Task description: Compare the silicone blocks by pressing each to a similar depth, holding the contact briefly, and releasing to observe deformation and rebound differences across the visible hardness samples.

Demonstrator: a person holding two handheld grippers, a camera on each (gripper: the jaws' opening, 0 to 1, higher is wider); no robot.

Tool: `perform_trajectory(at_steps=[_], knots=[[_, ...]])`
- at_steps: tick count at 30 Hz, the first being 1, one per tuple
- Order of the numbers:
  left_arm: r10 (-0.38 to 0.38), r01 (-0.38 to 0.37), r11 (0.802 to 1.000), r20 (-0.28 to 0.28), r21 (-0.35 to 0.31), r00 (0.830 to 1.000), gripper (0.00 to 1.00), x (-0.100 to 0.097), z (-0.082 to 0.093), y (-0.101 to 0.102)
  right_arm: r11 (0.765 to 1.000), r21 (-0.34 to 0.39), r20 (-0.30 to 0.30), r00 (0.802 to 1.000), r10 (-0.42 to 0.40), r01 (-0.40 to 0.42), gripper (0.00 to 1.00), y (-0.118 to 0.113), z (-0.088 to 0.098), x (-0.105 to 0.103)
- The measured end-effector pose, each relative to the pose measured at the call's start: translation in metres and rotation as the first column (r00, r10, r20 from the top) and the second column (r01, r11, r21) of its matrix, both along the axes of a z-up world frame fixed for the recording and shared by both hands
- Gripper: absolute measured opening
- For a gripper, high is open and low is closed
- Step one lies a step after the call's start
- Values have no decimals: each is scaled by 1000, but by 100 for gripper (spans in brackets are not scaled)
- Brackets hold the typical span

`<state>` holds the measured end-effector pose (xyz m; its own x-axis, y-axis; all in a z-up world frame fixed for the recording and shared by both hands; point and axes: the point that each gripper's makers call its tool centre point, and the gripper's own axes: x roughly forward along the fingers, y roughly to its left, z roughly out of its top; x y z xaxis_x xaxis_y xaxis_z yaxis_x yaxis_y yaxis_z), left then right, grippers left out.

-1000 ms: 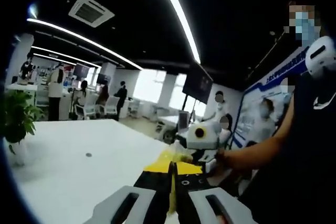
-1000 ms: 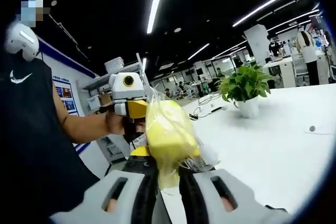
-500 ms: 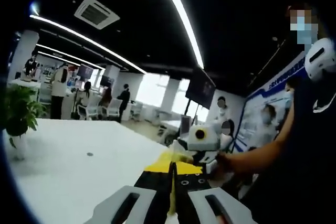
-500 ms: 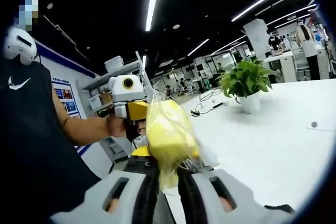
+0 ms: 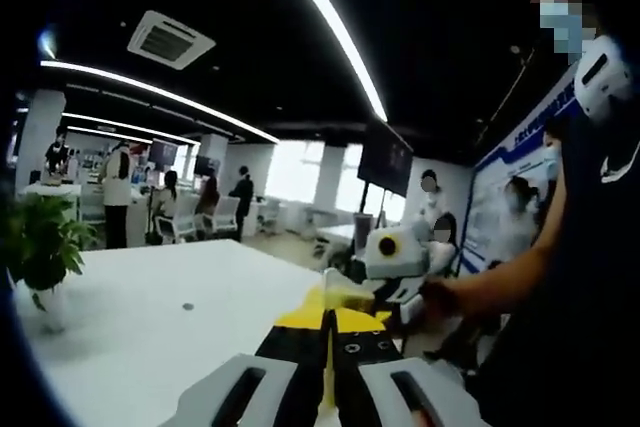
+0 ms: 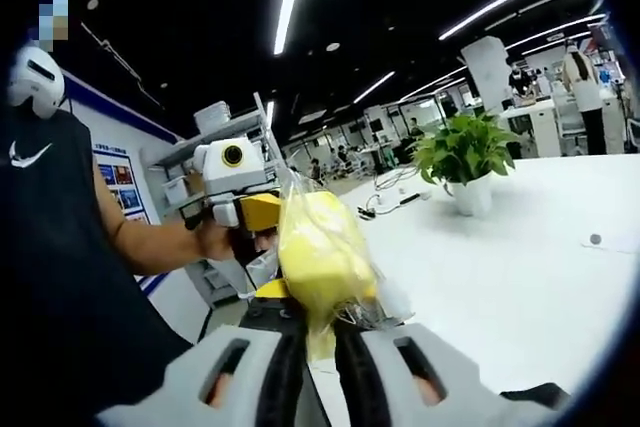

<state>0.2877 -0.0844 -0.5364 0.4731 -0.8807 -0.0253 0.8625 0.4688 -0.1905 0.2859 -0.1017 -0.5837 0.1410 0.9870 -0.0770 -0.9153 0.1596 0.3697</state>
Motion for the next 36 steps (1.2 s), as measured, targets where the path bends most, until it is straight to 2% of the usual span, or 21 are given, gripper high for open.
perform_trajectory(at_steps=[5,9,10,12,13,16,19,20,22,23,24,28,31,34,36], knots=[[10,-10,999,-20,-33,1000,0,1,-1,3,1000,3,-19,1000,-1,1,4,2,-1,-1],[4,-6,999,-54,-32,999,0,1,-5,3,1000,-13,-37,999,2,-2,4,3,-4,-4],[2,-3,1000,-47,-28,999,0,0,-6,3,1000,-15,-43,999,2,-3,4,3,-4,-5],[-9,9,1000,12,-5,1000,0,-1,-5,2,1000,-15,-44,999,4,-4,5,1,-4,-7],[-9,9,1000,-4,-9,1000,0,-3,-5,1,1000,-16,-34,999,7,-8,5,1,-4,-8],[-3,3,1000,-1,-2,1000,0,-4,-2,1,1000,-2,-31,1000,7,-7,5,2,-2,-7],[7,-8,1000,-29,-18,1000,0,-3,0,6,1000,5,-39,999,10,-10,5,5,0,-7],[10,-13,999,-68,-36,998,0,-3,0,8,1000,2,-36,999,11,-10,5,7,1,-7],[4,-10,998,-95,-61,996,0,-3,1,9,1000,2,-25,1000,14,-14,4,8,2,-8],[5,-11,997,-84,-70,996,0,-3,3,9,1000,13,-14,1000,15,-14,4,9,4,-7],[22,-24,998,-42,-62,999,0,-1,4,10,1000,15,-2,1000,8,-8,4,10,5,-6],[36,-39,997,-46,-67,998,0,-1,4,11,1000,17,-7,1000,12,-11,3,12,6,-4],[34,-33,999,3,-26,999,0,-4,3,13,1000,6,-7,1000,24,-24,3,14,4,-5],[30,-31,999,-24,-15,999,0,-5,-3,17,999,-21,0,999,34,-34,3,17,0,-8],[47,-48,999,-47,-18,998,4,-3,-5,20,999,-28,-3,999,39,-39,3,18,-1,-10]])
